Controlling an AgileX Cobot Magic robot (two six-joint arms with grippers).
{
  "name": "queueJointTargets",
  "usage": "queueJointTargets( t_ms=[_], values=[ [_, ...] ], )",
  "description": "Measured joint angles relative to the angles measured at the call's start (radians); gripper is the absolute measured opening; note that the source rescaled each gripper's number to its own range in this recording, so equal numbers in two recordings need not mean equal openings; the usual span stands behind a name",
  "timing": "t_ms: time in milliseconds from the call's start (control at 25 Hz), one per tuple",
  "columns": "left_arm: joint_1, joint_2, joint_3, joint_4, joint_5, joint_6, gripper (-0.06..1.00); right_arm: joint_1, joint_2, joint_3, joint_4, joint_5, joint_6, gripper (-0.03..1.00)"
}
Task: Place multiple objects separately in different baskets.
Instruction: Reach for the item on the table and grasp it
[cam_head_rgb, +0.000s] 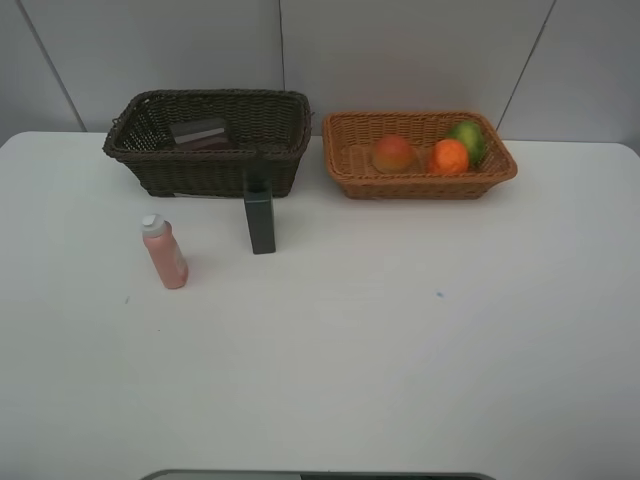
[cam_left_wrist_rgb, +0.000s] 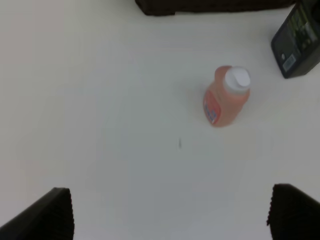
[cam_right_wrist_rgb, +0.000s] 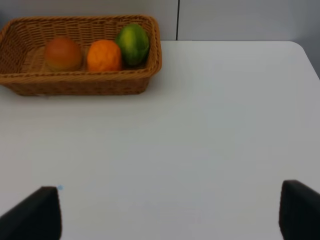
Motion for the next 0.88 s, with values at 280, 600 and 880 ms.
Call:
queueJointTargets(
  t_ms=[280,600,880],
  values=[
    [-0.017,0.363,-0.103,0.003,-0.013,-0.046,1.00,0.000,0.000,0.000,0.000,0.000,0.000,0.90],
    [-0.176,0.612,-0.229,0.005,-0.050,-0.149,1.00,0.000,0.000,0.000,0.000,0.000,0.000,0.90],
    [-0.265,0.773,-0.295,0.008,-0.091,-0.237,1.00,0.000,0.000,0.000,0.000,0.000,0.000,0.90]
  ],
)
